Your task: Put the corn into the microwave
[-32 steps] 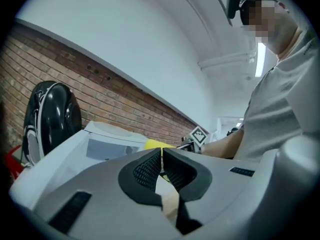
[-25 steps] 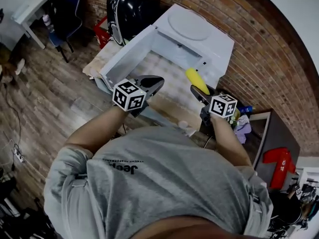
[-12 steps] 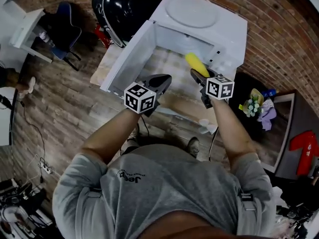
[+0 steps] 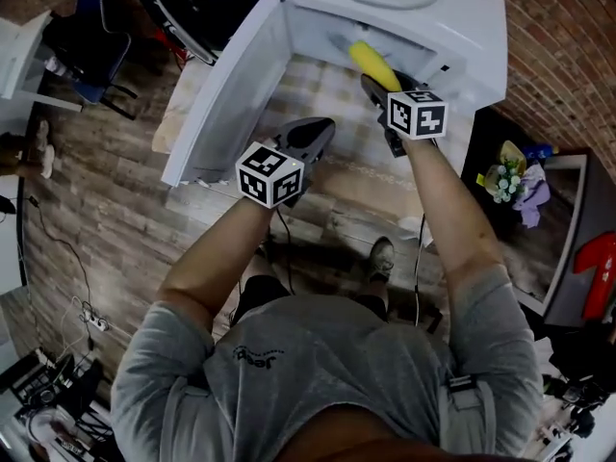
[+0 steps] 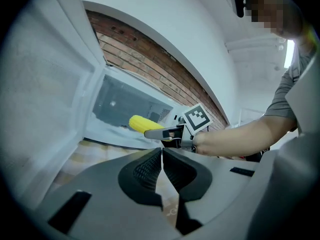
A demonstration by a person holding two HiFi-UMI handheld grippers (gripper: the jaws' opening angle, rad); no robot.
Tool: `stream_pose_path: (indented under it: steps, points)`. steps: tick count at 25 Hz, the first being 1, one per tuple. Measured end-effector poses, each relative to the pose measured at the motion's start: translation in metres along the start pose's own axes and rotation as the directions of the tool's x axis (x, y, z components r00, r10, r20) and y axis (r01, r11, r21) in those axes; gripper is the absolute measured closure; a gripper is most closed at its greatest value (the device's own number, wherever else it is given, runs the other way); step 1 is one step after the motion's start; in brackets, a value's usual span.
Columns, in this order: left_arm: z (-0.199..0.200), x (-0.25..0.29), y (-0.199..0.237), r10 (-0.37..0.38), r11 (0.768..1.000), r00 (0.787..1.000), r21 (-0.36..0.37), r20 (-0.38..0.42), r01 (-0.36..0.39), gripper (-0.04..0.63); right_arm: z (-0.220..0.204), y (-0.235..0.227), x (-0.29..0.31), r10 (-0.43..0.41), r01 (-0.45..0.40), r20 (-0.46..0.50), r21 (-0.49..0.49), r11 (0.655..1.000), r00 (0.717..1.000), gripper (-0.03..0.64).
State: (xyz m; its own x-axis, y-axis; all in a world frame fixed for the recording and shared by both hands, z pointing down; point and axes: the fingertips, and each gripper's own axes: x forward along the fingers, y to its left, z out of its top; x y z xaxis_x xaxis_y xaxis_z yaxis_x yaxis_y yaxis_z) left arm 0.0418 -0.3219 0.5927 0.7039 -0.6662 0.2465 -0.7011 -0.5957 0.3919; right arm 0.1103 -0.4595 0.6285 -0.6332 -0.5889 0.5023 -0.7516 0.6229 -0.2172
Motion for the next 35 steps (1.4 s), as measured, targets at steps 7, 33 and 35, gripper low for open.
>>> stream_pose_path:
  steps: [7,33,35]
  points:
    - [0.001,0.009,0.025,0.025,1.0,0.998,-0.013,0.05,-0.024,0.567,0.013,-0.012,0.045,-0.06,0.06,0.001,-0.062,0.996,0.998,0.391]
    - [-0.01,0.006,0.036,0.006,1.0,0.999,0.028,0.045,-0.007,0.567,0.046,-0.046,0.114,-0.271,0.233,-0.055,-0.369,0.9,0.961,0.391]
    - [-0.011,0.006,0.037,0.004,1.0,0.999,0.031,0.045,-0.006,0.567,0.046,-0.048,0.119,-0.28,0.239,-0.057,-0.38,0.894,0.958,0.391]
